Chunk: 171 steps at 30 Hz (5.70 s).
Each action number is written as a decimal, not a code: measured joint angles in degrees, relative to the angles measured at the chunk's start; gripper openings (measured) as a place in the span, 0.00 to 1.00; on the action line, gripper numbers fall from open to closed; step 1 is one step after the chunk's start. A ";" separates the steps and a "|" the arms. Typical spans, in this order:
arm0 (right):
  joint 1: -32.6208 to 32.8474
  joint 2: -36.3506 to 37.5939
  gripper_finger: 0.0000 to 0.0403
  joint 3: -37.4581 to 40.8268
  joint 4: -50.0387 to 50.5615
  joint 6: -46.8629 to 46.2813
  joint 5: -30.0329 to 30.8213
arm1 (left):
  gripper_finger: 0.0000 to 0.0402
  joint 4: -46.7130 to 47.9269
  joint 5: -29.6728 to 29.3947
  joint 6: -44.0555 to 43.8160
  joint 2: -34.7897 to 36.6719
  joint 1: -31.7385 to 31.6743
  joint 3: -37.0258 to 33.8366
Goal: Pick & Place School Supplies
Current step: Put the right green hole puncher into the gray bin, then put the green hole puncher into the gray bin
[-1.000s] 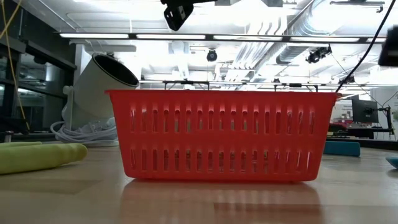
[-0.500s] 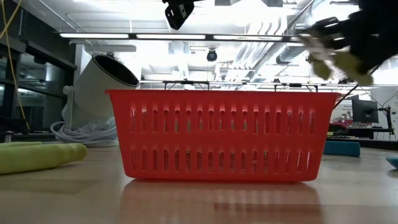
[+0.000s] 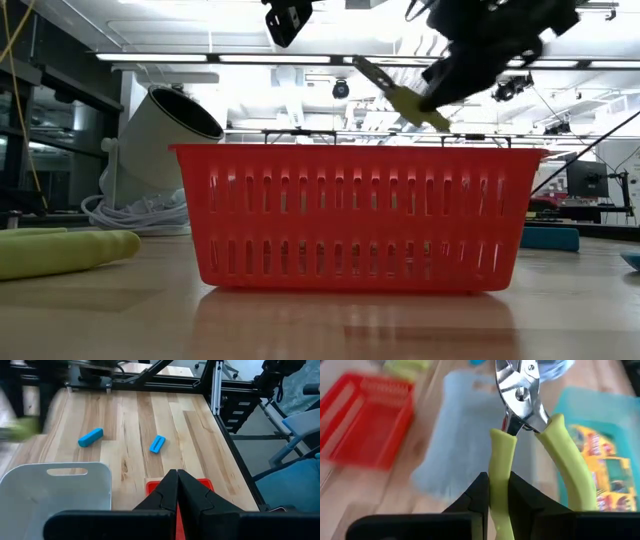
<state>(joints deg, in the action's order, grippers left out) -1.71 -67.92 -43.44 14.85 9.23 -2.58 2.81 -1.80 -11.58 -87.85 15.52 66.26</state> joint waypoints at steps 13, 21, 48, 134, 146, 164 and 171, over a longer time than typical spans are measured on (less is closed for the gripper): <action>-16.51 -3.37 0.09 -0.03 -21.40 1.31 -13.72 | 0.00 0.10 0.00 0.02 0.00 0.00 0.00; -21.85 -15.63 0.09 -9.88 -24.33 0.39 -14.53 | 0.00 0.15 0.00 0.68 0.00 -0.01 0.00; -31.23 -35.04 0.09 -27.84 3.37 -3.08 -16.18 | 0.00 0.20 0.00 1.07 0.00 -0.01 0.00; 0.21 -38.56 0.15 -27.76 17.20 -11.08 -12.72 | 0.00 1.11 0.02 0.61 0.02 0.01 0.00; 0.21 -38.49 0.28 -27.76 16.91 -11.06 -12.62 | 0.00 1.09 0.02 0.61 0.02 0.06 0.00; -4.76 -37.03 0.28 -27.74 12.78 -14.21 -24.43 | 0.00 1.11 0.04 0.64 0.02 0.56 -0.02; -7.99 -30.38 0.28 -27.75 11.15 -14.23 -26.18 | 0.00 2.32 0.03 0.83 0.02 0.54 -0.04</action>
<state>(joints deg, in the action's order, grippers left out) -9.70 -98.30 -71.19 26.00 -4.99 -28.76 5.13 -1.77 -10.75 -87.83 16.05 66.22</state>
